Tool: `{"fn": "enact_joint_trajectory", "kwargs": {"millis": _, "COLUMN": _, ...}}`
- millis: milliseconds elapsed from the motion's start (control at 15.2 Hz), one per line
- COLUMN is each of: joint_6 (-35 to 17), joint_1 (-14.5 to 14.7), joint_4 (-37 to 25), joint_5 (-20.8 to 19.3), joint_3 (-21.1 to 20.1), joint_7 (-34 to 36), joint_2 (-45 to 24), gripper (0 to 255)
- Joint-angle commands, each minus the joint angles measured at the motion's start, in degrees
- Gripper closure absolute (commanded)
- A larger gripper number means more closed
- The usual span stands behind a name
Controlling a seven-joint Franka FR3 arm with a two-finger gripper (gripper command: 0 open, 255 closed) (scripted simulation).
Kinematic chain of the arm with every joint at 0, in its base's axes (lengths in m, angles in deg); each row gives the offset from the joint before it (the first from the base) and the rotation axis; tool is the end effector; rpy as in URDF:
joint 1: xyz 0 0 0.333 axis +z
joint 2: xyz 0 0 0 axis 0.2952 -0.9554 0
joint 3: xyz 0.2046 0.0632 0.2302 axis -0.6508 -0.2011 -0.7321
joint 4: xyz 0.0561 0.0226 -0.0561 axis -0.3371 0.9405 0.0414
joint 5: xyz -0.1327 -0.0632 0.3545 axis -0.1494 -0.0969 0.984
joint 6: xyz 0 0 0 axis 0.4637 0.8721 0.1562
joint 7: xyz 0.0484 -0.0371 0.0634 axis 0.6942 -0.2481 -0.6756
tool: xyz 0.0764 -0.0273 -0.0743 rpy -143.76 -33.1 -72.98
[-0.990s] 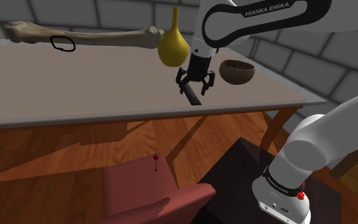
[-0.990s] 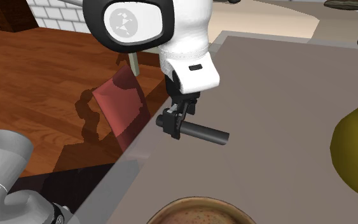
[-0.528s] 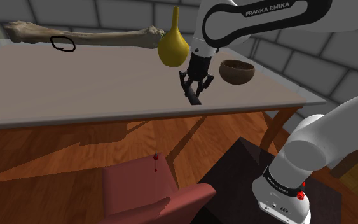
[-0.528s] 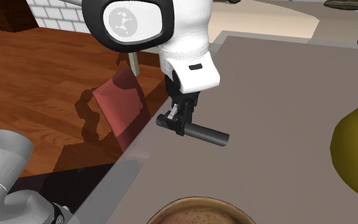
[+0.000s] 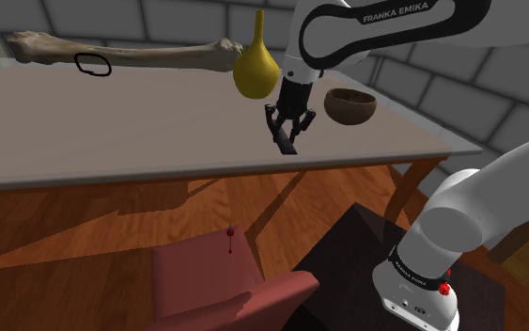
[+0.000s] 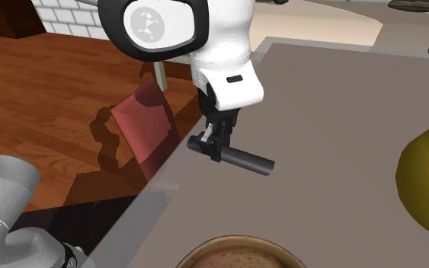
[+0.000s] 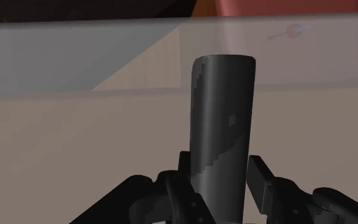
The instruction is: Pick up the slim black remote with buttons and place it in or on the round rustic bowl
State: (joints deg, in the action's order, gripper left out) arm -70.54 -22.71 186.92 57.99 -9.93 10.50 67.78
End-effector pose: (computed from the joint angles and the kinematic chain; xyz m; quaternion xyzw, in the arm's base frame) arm 0.4138 0.0767 0.4973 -0.9467 0.3195 -0.0089 0.0403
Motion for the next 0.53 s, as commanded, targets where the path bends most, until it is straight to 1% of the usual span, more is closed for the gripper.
{"fn": "enact_joint_trajectory", "kwargs": {"millis": 0, "joint_6": 1.20, "joint_1": 0.01, "joint_4": -0.99, "joint_5": -0.04, "joint_3": 0.06, "joint_7": 0.09, "joint_2": 0.12, "gripper": 255}}
{"fn": "enact_joint_trajectory", "kwargs": {"millis": 462, "joint_6": 6.64, "joint_1": -0.16, "joint_4": -5.98, "joint_5": -0.42, "joint_3": 0.51, "joint_7": 0.47, "joint_2": 0.58, "gripper": 255}}
